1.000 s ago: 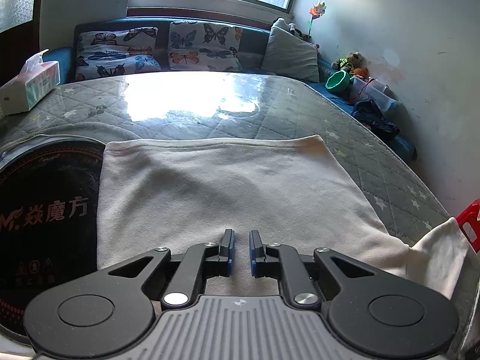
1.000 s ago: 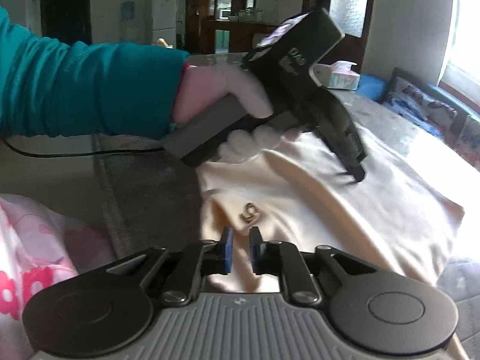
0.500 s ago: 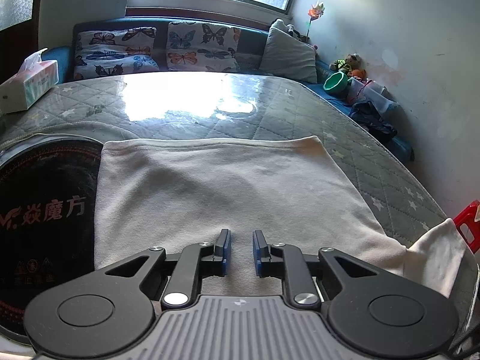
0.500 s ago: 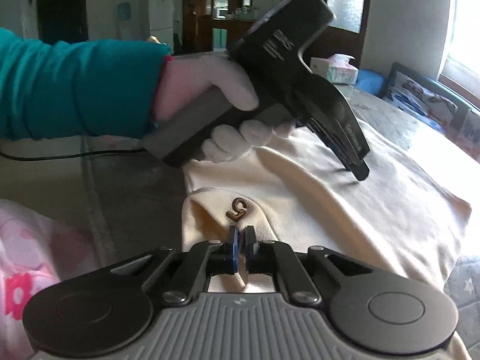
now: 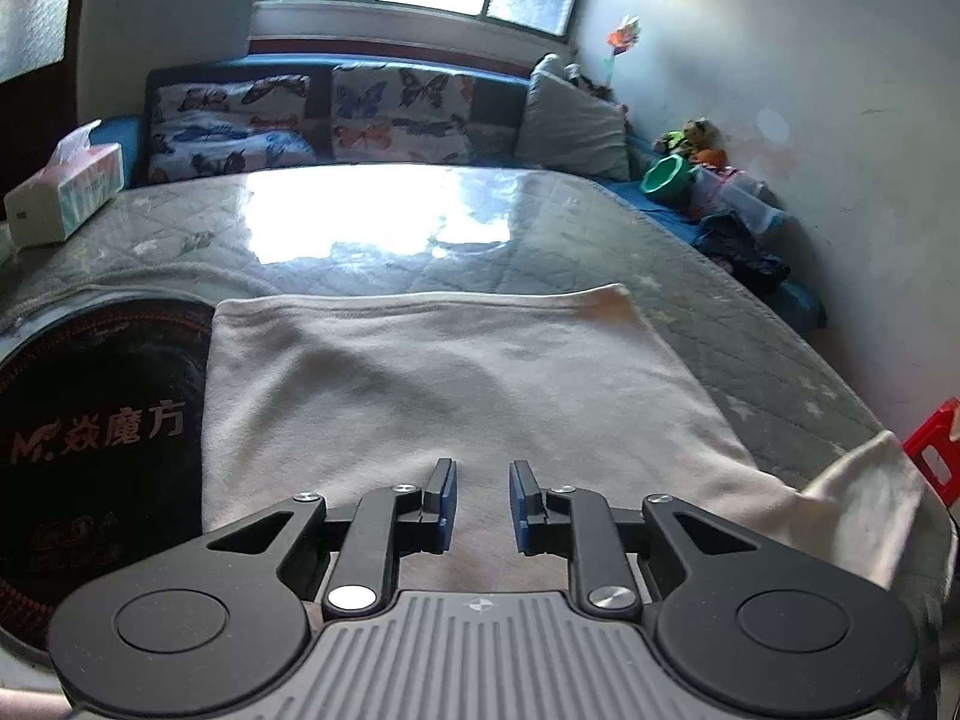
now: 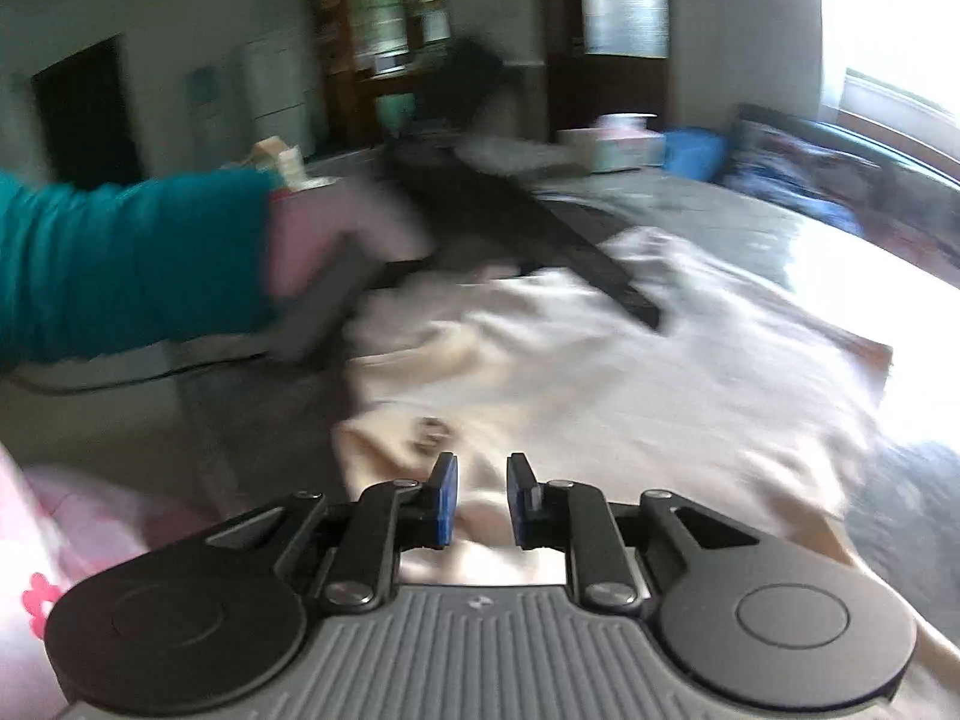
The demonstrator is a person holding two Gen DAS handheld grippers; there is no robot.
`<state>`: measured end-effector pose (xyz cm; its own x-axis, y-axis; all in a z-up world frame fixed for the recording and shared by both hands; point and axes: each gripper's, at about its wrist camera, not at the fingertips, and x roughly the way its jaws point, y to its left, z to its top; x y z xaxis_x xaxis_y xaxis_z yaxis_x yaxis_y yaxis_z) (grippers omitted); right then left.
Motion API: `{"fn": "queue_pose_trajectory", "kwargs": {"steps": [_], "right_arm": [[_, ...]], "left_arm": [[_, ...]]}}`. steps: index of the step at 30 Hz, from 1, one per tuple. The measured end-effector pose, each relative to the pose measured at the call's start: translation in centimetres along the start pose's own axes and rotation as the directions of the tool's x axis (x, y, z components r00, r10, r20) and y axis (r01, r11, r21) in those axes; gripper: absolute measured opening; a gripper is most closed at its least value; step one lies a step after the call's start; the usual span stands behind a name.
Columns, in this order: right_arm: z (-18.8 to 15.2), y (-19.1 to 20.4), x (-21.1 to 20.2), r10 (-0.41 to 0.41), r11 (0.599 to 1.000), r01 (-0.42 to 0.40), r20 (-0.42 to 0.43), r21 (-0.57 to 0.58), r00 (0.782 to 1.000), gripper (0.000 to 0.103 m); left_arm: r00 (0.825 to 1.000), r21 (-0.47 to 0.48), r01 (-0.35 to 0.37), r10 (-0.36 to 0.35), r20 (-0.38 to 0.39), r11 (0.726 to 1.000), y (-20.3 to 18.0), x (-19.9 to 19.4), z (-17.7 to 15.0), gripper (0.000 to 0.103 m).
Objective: Fold clothes
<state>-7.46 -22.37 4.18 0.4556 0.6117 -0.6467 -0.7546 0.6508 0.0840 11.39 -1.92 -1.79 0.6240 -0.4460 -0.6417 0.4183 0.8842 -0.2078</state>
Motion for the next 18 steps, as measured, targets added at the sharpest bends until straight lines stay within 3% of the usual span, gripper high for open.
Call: {"fn": "queue_pose_trajectory", "kwargs": {"steps": [8, 15, 18], "right_arm": [[-4.0, -5.2, -3.2, -0.225, 0.940, 0.221, -0.016, 0.259, 0.974, 0.018], [-7.8, -7.7, -5.6, -0.330, 0.858, 0.318, -0.041, 0.404, 0.943, 0.019], [-8.6, -8.1, -6.9, -0.366, 0.834, 0.352, -0.053, 0.425, 0.929, 0.019]], "left_arm": [[0.995, 0.122, 0.092, -0.097, 0.034, 0.988, -4.9, -4.0, -3.8, 0.021], [0.986, 0.184, 0.164, -0.164, -0.014, 0.969, -7.7, -5.0, -7.5, 0.020], [0.986, 0.184, 0.167, -0.162, -0.040, 0.969, -8.0, -4.7, -8.6, 0.020]]}}
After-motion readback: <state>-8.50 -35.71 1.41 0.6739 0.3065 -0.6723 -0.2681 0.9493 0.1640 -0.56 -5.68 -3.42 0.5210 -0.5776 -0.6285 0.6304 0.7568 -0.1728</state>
